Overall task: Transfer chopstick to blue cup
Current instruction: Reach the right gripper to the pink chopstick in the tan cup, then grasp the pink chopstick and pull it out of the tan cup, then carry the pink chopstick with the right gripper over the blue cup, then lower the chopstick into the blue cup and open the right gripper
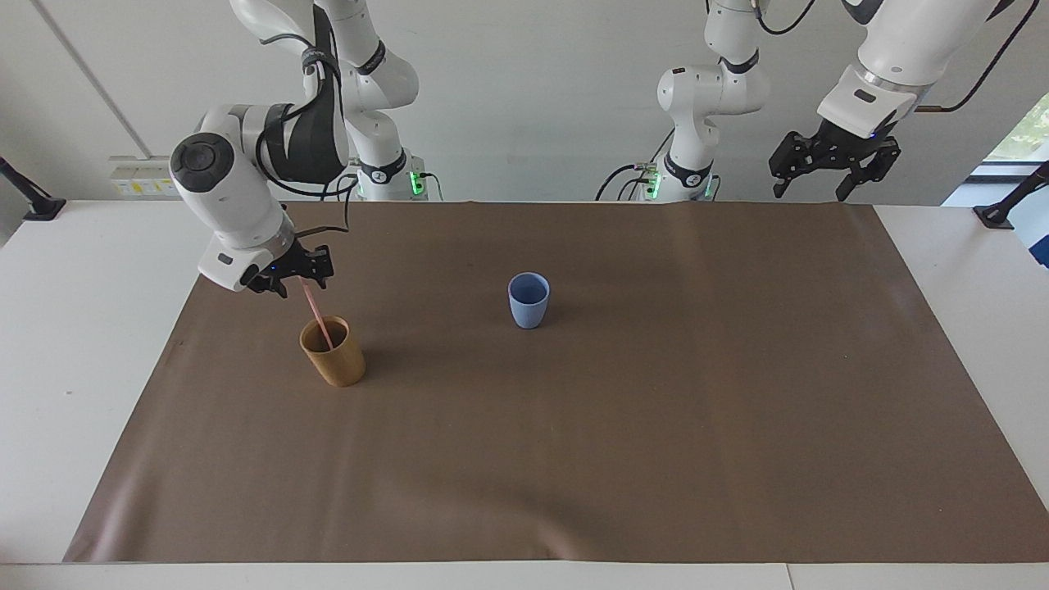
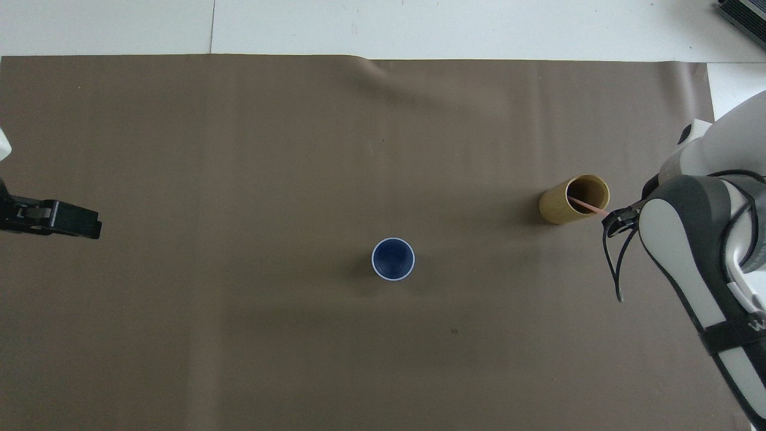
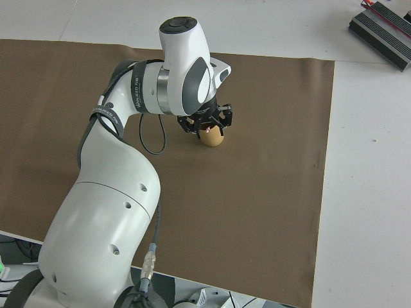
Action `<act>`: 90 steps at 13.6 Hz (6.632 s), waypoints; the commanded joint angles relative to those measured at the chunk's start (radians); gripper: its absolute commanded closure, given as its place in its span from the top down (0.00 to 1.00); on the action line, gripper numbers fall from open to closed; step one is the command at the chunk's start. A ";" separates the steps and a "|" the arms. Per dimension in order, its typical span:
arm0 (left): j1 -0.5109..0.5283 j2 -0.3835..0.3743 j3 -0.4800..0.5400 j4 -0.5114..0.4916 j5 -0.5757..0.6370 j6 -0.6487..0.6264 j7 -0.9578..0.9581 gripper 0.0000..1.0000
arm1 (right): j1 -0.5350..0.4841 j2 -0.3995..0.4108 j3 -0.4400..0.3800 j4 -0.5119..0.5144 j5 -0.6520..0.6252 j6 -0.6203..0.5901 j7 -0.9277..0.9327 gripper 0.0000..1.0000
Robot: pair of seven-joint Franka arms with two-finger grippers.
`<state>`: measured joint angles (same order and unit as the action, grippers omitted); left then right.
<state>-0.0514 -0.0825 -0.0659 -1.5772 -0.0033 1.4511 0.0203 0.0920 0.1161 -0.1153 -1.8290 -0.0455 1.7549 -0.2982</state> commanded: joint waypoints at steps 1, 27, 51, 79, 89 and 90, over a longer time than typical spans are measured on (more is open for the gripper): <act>0.012 -0.019 -0.008 -0.017 0.013 0.006 0.009 1.00 | -0.005 0.000 0.006 0.011 -0.010 -0.014 -0.018 0.42; 0.010 -0.019 -0.008 -0.017 0.013 0.000 0.009 1.00 | 0.061 -0.046 0.224 0.396 0.041 -0.584 0.373 0.00; 0.010 -0.019 -0.008 -0.017 0.011 -0.003 0.006 1.00 | 0.190 0.123 0.451 0.407 0.260 -0.328 1.062 0.00; 0.012 -0.019 -0.008 -0.018 0.008 0.018 0.016 1.00 | -0.007 0.100 0.439 0.361 -0.157 -0.032 0.839 1.00; 0.031 0.056 -0.006 0.082 -0.004 0.017 0.073 1.00 | -0.166 -0.121 0.437 0.359 -0.064 -0.185 0.697 1.00; 0.030 0.049 -0.008 0.082 0.002 0.025 0.073 1.00 | -0.170 -0.131 0.424 0.359 -0.032 -0.208 0.697 1.00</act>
<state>-0.0403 -0.0484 -0.0616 -1.5296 -0.0036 1.4814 0.0753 -0.0587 0.0166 0.3188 -1.4482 -0.1337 1.5682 0.4027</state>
